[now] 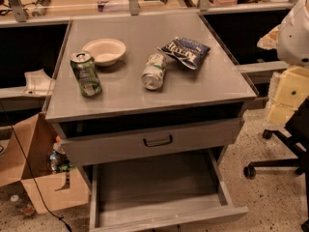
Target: Close middle drawer
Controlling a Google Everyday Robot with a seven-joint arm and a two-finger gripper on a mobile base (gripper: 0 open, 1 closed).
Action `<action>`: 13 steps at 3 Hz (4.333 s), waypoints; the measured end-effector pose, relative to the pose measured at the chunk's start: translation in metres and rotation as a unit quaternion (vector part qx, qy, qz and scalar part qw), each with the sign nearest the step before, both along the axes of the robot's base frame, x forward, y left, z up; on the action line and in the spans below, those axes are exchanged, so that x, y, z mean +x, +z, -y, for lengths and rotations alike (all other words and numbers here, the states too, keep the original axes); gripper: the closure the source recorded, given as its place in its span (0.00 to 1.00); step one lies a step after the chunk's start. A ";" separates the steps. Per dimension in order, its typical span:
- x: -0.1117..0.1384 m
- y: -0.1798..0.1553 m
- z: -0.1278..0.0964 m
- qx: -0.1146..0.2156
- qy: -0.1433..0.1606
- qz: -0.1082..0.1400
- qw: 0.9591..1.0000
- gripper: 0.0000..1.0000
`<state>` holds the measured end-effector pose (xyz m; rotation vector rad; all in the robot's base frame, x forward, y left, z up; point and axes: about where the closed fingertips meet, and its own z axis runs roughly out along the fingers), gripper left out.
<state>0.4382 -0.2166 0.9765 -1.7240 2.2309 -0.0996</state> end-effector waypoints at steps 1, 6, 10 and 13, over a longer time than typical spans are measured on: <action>0.000 0.000 0.000 0.000 0.000 0.000 1.000 0.02; -0.047 -0.051 0.024 -0.014 -0.038 -0.023 0.999 1.00; -0.092 -0.143 0.004 0.010 -0.063 -0.105 0.992 1.00; -0.101 -0.173 -0.005 0.022 -0.067 -0.129 0.989 1.00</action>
Offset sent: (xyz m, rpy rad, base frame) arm 0.0000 0.0000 0.0000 0.0000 0.0000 0.0000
